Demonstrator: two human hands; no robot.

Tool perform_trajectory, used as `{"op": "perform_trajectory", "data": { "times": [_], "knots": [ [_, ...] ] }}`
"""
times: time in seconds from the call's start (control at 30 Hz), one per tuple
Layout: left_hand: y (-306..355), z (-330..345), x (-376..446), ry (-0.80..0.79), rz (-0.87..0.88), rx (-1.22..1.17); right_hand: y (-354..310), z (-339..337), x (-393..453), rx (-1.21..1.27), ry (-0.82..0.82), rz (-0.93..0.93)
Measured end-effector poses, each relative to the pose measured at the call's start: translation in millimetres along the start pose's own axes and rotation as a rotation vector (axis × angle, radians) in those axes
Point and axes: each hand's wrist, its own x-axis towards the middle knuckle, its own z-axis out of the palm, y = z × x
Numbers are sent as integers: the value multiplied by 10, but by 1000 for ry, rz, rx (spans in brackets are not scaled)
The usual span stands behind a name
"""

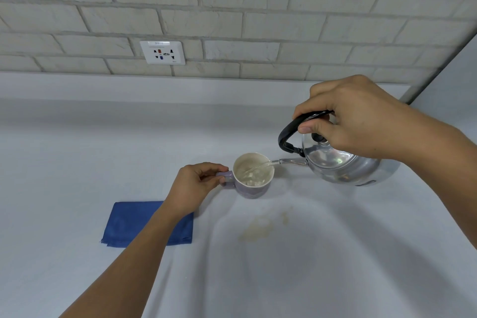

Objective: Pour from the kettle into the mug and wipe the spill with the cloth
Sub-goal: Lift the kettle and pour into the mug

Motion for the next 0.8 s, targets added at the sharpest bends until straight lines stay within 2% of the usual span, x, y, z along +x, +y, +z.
{"op": "perform_trajectory", "data": {
  "times": [0.8],
  "knots": [
    [33,-14,-6,-9,-3,23,-91,-19,63,-66,-31,-27]
  ]
}}
